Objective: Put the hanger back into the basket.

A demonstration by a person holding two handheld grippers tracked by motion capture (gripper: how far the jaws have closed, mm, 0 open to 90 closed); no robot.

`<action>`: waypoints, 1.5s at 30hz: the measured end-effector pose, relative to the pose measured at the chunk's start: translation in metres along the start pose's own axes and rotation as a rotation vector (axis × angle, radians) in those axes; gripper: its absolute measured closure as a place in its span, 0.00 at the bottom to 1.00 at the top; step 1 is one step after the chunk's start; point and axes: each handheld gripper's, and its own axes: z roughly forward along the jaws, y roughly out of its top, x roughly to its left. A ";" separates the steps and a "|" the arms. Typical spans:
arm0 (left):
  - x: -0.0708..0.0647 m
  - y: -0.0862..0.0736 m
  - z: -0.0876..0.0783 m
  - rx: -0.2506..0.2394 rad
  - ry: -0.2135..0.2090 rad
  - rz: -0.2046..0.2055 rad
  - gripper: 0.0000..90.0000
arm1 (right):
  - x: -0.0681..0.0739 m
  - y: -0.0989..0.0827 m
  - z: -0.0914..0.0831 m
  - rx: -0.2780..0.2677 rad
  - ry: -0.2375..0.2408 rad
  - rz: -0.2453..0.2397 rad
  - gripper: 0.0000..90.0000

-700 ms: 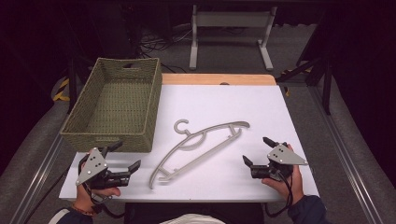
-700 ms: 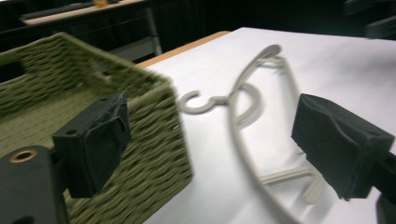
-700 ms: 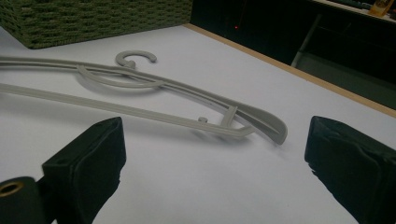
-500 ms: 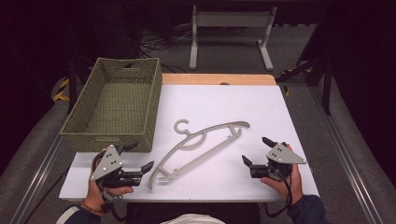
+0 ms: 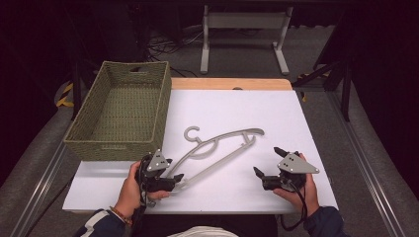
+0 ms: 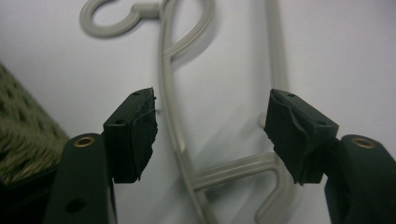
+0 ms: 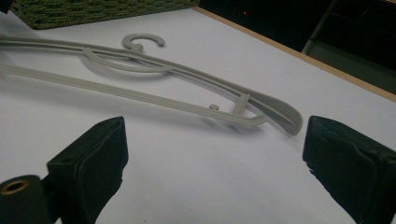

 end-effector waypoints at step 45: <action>0.018 0.020 0.020 0.402 -0.043 0.029 0.74 | -0.006 -0.002 0.002 0.034 0.038 0.062 0.11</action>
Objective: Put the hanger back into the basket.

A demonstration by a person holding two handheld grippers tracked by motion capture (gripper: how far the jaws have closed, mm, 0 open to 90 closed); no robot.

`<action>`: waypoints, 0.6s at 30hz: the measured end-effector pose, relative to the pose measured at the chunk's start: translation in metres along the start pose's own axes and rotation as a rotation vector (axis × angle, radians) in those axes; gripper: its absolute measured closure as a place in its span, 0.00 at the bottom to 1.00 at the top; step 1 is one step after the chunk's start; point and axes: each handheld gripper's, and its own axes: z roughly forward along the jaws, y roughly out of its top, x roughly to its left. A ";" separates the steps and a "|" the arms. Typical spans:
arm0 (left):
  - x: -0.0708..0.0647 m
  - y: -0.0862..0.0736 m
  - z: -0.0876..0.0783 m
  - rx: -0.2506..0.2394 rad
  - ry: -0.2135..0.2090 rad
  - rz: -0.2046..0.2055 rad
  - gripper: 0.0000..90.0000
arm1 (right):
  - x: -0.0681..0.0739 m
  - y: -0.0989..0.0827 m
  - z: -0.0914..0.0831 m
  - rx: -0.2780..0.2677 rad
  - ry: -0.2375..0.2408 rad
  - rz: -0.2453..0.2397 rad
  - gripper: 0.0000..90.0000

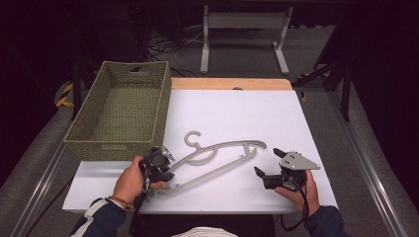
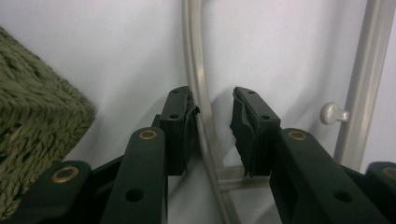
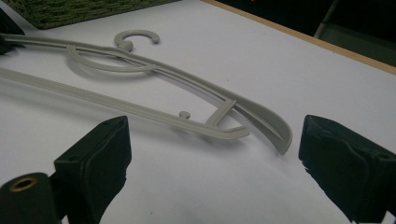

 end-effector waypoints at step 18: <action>-0.012 -0.011 0.002 -0.108 0.059 0.035 0.92 | -0.027 -0.003 -0.009 -0.031 -0.196 0.026 0.10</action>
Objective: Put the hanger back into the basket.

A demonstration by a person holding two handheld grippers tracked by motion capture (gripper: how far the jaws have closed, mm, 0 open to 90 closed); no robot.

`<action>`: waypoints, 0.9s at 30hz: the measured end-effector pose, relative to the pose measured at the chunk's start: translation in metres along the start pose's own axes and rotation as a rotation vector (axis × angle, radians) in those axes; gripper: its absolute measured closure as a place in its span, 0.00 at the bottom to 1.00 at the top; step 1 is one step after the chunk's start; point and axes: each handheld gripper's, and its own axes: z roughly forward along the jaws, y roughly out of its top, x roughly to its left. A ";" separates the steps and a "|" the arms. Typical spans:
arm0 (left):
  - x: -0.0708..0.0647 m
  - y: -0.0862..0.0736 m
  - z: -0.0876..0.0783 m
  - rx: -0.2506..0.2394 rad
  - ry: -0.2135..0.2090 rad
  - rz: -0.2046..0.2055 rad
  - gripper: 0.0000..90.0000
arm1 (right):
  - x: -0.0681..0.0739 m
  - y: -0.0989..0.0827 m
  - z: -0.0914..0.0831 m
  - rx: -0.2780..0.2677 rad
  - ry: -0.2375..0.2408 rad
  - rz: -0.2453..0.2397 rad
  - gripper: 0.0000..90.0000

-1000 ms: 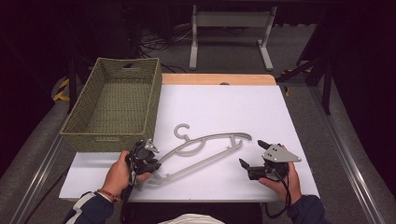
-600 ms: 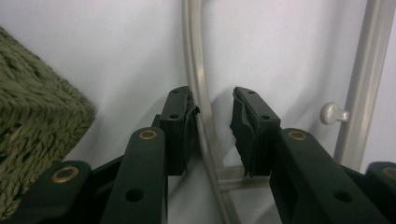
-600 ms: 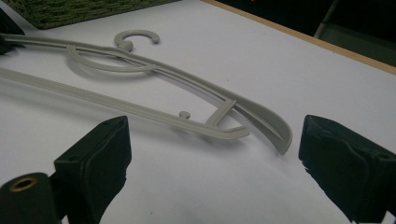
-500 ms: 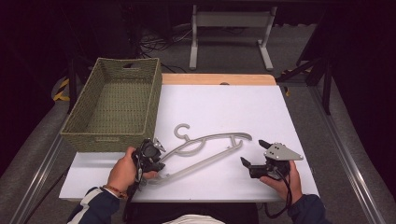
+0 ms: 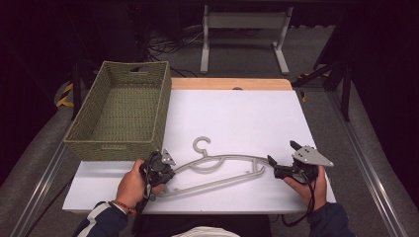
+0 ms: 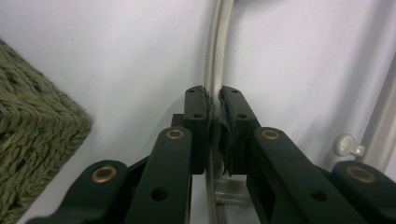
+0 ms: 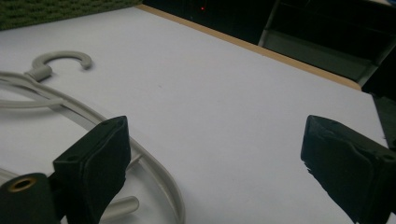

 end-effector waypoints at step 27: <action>-0.015 -0.002 -0.041 -0.390 0.302 0.085 0.92 | -0.016 0.003 -0.018 -0.116 -0.220 0.051 0.11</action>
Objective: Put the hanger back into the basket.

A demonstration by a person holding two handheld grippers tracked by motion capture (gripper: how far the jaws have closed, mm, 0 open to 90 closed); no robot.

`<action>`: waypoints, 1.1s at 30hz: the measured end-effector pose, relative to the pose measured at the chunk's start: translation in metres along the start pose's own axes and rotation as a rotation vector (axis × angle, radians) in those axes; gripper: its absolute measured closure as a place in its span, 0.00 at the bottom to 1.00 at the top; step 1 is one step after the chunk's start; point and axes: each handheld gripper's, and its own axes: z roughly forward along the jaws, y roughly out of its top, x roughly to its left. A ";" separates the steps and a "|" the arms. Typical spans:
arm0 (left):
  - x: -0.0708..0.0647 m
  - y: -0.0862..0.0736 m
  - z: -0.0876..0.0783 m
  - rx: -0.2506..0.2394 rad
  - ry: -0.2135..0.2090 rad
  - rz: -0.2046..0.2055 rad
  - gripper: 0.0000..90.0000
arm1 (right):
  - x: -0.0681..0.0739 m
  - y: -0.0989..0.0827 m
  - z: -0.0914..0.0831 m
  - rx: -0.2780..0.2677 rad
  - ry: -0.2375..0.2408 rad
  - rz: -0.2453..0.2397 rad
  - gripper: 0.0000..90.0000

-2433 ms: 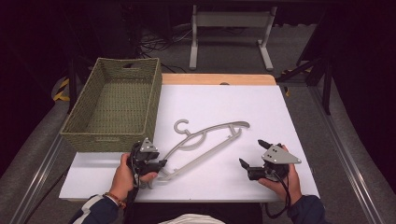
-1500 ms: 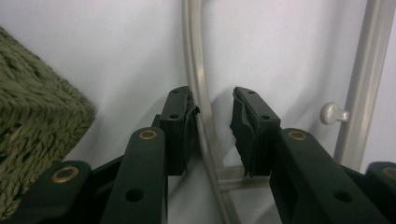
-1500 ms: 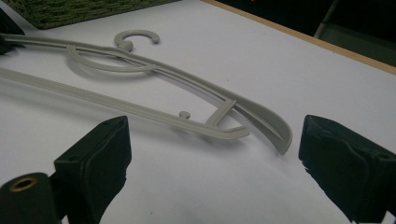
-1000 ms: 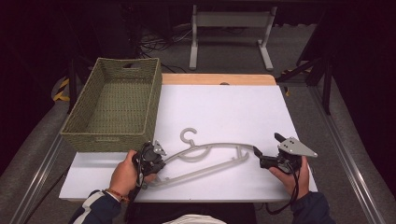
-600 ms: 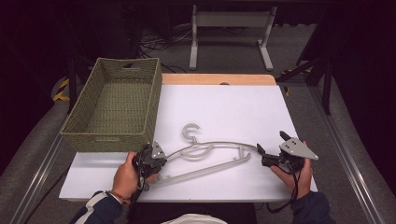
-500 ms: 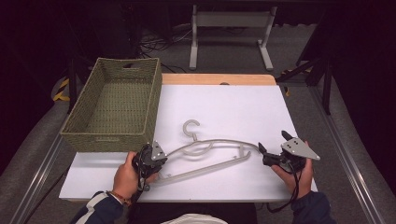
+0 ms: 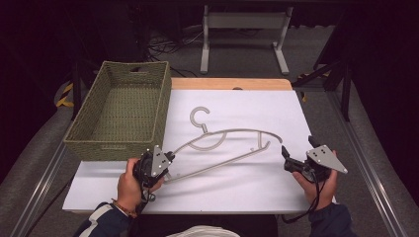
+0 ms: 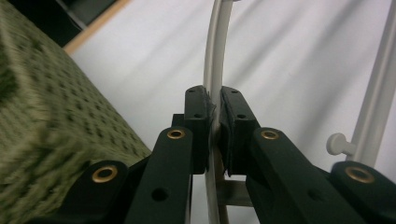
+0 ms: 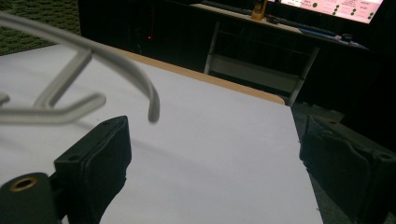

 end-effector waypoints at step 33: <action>0.068 0.020 -0.055 -0.301 0.171 -0.172 0.92 | 0.021 -0.005 0.008 0.047 0.084 -0.091 0.10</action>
